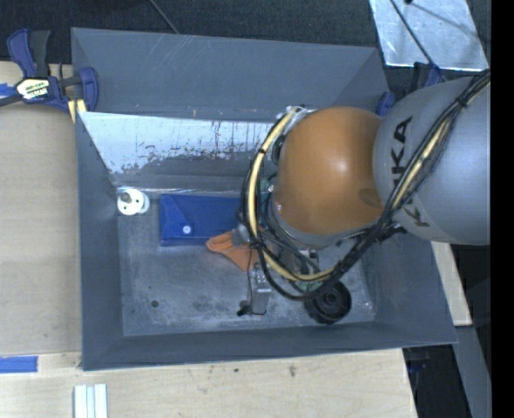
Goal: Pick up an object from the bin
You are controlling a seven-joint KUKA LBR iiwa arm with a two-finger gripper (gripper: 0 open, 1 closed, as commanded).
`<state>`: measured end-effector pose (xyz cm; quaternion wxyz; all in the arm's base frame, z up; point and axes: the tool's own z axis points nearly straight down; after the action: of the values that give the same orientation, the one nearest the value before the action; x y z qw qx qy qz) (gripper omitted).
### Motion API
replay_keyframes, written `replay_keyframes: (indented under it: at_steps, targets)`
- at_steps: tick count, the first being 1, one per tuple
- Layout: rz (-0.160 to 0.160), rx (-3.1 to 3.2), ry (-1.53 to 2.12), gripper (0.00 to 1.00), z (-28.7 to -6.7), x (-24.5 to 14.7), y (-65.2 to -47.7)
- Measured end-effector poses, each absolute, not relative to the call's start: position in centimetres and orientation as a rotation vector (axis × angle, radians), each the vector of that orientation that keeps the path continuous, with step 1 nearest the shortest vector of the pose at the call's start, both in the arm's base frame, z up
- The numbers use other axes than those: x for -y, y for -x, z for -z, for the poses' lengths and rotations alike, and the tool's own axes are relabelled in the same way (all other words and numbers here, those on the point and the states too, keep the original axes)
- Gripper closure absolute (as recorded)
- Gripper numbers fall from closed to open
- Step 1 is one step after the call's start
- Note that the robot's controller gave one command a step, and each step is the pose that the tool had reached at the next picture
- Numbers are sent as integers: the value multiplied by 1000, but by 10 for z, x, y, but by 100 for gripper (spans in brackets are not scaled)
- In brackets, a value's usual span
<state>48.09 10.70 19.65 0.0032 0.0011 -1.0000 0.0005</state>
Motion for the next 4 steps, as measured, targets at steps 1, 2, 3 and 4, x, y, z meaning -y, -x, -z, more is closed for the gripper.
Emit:
replay_keyframes:
  at_steps: [1,2,3,4]
  targets:
    - [-1,3138,-2,0,-199,-107,-481]
    - [4,3152,0,0,-155,-100,-496]
    - [0,3120,365,100,-82,-73,-518]
    - [0,3120,365,100,-82,-73,-518]
